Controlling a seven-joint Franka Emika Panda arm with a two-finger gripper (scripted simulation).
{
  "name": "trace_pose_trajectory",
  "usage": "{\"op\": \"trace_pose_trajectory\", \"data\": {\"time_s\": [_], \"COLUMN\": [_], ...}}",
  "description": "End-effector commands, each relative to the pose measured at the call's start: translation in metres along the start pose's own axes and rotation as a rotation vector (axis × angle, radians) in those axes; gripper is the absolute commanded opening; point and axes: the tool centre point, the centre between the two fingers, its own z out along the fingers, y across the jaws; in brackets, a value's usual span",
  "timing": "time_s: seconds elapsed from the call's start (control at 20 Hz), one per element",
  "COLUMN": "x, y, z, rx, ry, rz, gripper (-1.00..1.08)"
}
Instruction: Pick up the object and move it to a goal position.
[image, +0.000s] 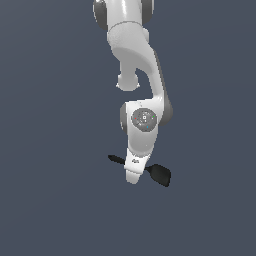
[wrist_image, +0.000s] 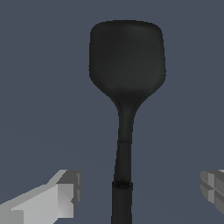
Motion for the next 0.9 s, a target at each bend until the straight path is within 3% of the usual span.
{"op": "trace_pose_trajectory", "data": {"time_s": [0.0,0.4,0.85], "x": [0.001,0.001,0.001], "y": [0.001,0.001,0.000], "z": [0.002,0.006,0.046], "rx": [0.000,0.000,0.000], "ry": [0.002,0.002,0.002], "rz": [-0.022,-0.030,-0.034], "gripper": [1.00,1.00,1.00]}}
